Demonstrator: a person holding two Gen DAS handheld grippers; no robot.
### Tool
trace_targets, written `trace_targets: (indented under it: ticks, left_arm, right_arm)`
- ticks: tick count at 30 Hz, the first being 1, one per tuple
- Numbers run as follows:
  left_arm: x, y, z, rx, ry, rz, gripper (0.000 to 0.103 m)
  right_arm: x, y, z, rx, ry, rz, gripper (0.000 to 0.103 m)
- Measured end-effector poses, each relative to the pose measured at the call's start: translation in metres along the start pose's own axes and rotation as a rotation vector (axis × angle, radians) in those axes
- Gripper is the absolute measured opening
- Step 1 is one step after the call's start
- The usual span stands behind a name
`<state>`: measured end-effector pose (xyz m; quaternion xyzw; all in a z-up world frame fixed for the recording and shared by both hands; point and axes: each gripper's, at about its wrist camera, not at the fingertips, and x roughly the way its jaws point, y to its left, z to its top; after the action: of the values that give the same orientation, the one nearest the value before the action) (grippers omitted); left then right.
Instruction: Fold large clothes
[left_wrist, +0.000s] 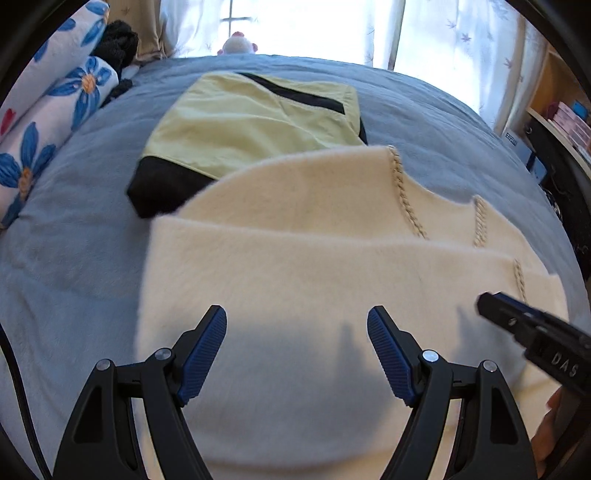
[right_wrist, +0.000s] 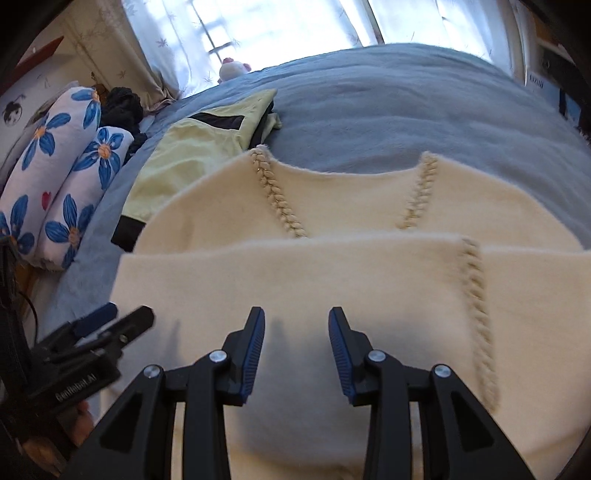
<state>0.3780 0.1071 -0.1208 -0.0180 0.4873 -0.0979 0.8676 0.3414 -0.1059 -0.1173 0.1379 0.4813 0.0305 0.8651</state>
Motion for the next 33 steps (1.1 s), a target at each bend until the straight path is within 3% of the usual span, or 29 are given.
trace_targets:
  ticks: [3, 7, 9, 13, 20, 33]
  left_arm:
    - [0.017, 0.007, 0.010, -0.023, 0.018, 0.025, 0.077]
    - [0.037, 0.032, 0.016, -0.037, 0.034, 0.141, 0.077]
    - [0.039, 0.047, 0.017, -0.056, 0.032, 0.118, 0.077]
    - [0.037, 0.055, 0.017, -0.031, 0.020, 0.110, 0.077]
    - [0.035, 0.051, 0.018, -0.037, 0.026, 0.138, 0.077]
    - [-0.018, 0.057, -0.013, -0.067, 0.025, 0.136, 0.077]
  right_arm:
    - [0.016, -0.004, 0.012, 0.012, -0.003, -0.014, 0.036]
    - [0.016, -0.033, 0.024, 0.035, -0.045, -0.122, 0.036]
    - [0.013, -0.060, 0.025, 0.072, -0.052, -0.191, 0.036]
    - [0.002, -0.093, 0.017, 0.117, -0.057, -0.079, 0.030]
    - [-0.005, -0.074, 0.008, 0.051, -0.044, -0.170, 0.033]
    - [-0.040, -0.077, -0.017, 0.102, -0.017, -0.162, 0.035]
